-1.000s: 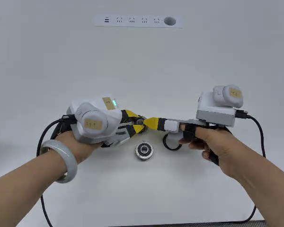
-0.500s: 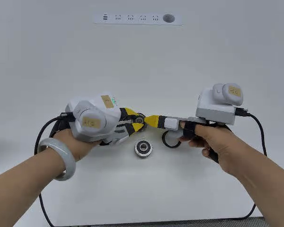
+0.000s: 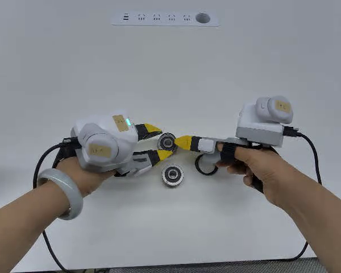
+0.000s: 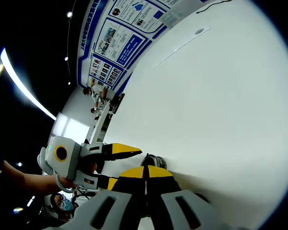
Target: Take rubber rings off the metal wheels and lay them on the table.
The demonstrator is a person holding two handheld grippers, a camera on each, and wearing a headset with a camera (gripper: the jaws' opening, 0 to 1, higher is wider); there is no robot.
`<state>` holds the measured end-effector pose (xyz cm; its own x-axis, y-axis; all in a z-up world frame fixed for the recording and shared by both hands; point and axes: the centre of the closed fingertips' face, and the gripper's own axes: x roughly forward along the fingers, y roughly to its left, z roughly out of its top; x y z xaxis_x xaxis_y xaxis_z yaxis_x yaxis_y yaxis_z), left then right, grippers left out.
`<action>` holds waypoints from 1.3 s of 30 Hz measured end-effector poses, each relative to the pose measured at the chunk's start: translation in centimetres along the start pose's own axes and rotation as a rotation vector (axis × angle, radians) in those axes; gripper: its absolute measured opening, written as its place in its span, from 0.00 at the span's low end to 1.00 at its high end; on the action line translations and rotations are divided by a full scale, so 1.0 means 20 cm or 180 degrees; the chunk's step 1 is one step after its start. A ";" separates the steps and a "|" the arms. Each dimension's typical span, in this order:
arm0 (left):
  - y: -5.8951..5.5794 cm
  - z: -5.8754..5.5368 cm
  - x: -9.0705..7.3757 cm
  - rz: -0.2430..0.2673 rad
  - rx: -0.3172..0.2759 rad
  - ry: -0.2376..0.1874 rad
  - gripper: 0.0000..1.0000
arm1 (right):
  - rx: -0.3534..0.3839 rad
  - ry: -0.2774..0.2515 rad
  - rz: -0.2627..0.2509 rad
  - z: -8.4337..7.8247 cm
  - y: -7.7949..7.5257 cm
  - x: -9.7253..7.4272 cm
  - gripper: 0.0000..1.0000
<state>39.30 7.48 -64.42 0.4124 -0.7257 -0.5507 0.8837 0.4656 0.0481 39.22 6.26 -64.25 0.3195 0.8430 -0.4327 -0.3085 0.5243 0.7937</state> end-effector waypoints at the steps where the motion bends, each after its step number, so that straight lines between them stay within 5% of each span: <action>1: 0.00 0.00 0.00 0.0002 -0.0007 -0.0004 0.32 | -0.0001 -0.0002 0.0003 0.00 0.00 0.00 0.02; 6: 0.01 0.00 -0.01 0.0020 -0.0032 -0.0026 0.43 | -0.0005 -0.0003 0.0021 0.00 0.02 0.00 0.02; 21: 0.02 -0.03 -0.09 0.0060 -0.0202 -0.0087 0.56 | 0.0008 -0.0070 0.0147 0.02 0.09 -0.02 0.02; 39: 0.00 -0.03 -0.13 0.0008 -0.0305 -0.0166 0.68 | 0.0150 -0.0260 0.0082 -0.03 0.06 -0.26 0.02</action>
<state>38.08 9.71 -63.53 0.4278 -0.7486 -0.5066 0.8584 0.5121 -0.0318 36.68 2.55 -61.33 0.3844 0.8427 -0.3770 -0.2758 0.4946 0.8242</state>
